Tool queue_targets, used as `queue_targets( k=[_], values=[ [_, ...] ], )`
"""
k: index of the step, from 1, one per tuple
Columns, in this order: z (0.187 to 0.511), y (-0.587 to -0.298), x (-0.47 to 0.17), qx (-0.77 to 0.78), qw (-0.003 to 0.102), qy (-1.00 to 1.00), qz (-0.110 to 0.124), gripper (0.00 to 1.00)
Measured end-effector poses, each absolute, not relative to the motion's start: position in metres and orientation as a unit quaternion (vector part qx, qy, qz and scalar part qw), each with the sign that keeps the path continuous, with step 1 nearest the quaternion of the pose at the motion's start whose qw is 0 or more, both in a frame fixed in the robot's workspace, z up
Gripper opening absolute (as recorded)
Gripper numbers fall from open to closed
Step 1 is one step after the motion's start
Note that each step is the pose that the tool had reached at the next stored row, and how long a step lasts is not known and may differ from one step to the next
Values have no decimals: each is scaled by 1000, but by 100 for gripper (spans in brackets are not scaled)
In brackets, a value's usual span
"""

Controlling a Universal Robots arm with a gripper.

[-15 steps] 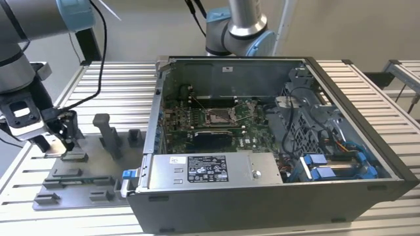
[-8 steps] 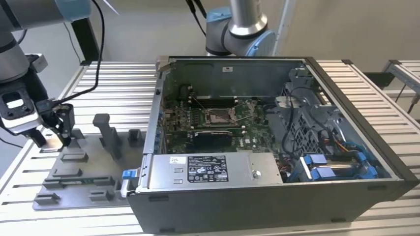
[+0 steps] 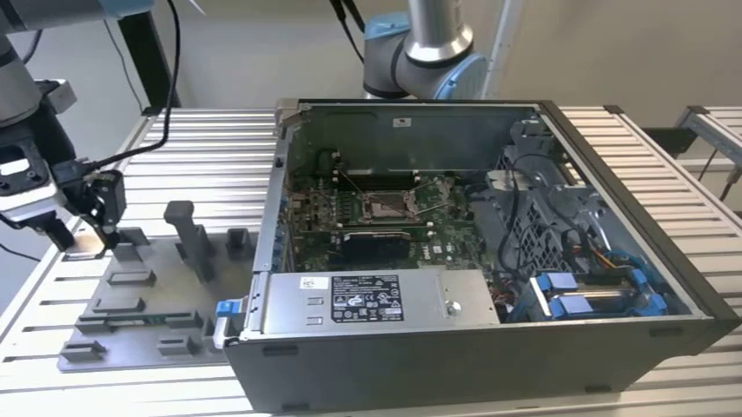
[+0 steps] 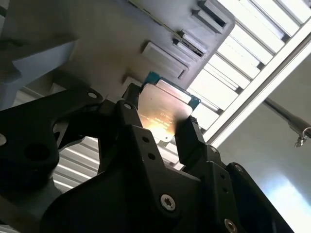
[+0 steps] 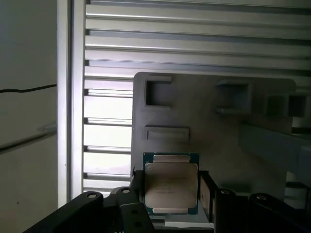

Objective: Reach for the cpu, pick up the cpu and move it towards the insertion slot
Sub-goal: 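Pick up the cpu and move it towards the insertion slot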

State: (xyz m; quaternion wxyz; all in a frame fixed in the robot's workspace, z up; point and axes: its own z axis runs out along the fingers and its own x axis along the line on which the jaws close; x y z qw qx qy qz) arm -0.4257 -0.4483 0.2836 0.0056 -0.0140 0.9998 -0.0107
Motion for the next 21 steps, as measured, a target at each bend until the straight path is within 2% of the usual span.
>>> queue_targets(
  k=[13, 21],
  values=[
    [319, -448, -426, -14, 6, 1000, -11, 0],
    [354, -448, -426, -14, 6, 1000, -11, 0]
  ],
)
